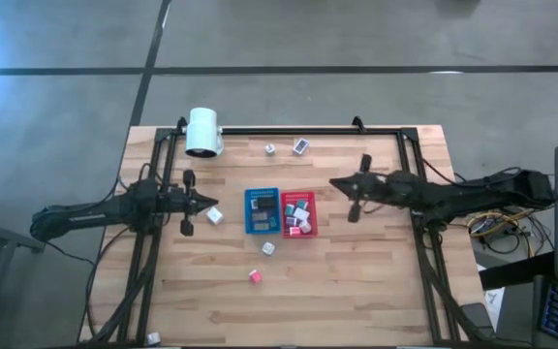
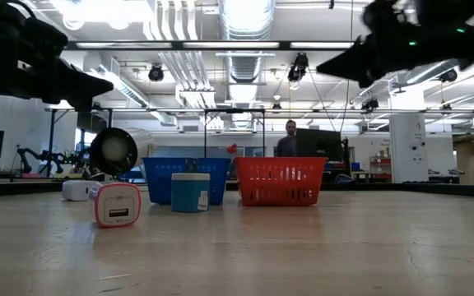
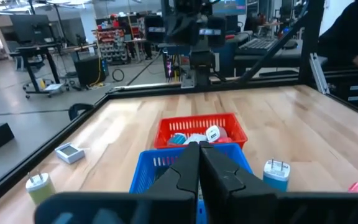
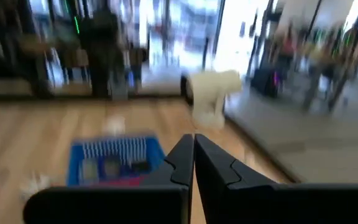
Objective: Pick & Place Office items
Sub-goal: Put the green charger adapter into the red bin
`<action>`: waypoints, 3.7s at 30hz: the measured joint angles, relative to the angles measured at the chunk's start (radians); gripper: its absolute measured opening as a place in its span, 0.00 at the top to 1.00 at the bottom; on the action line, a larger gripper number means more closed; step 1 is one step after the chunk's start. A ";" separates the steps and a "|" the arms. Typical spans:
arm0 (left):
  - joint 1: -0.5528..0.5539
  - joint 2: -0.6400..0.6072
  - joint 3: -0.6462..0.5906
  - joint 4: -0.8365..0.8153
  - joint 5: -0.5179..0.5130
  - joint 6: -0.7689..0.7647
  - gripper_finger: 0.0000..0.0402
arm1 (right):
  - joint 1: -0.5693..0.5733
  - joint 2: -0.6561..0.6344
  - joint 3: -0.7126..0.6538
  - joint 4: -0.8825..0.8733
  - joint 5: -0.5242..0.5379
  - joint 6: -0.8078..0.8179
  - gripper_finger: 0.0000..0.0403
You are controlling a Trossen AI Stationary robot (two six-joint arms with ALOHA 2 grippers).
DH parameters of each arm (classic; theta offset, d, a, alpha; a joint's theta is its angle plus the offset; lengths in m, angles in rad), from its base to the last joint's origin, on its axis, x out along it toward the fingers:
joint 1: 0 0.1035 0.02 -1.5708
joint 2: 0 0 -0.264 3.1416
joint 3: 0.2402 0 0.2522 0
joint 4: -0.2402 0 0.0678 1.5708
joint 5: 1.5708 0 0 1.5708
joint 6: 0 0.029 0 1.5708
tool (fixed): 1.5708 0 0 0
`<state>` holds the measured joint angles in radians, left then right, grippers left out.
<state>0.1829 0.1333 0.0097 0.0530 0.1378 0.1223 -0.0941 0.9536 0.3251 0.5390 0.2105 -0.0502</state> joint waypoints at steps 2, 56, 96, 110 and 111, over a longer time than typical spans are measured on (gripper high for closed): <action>0.000 0.000 0.001 0.004 0.000 0.000 0.96 | -0.024 0.060 0.103 -0.148 0.001 -0.004 0.98; 0.000 0.002 -0.003 -0.031 0.000 0.004 0.95 | -0.442 1.583 2.034 -1.499 -0.438 -0.286 0.23; 0.000 0.002 -0.004 0.023 -0.002 0.000 0.96 | -0.454 1.581 2.008 -1.449 -0.444 0.006 0.56; 0.000 0.002 -0.004 0.023 -0.002 -0.006 0.96 | -0.454 1.581 2.009 -1.469 -0.458 -0.005 0.76; 0.000 0.002 -0.004 0.023 -0.001 -0.006 0.96 | -0.454 1.581 2.009 -1.475 -0.458 -0.009 0.77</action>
<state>0.1829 0.1352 0.0055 0.0757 0.1363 0.1158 -0.5480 2.5351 2.3337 -0.9358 -0.2475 -0.0590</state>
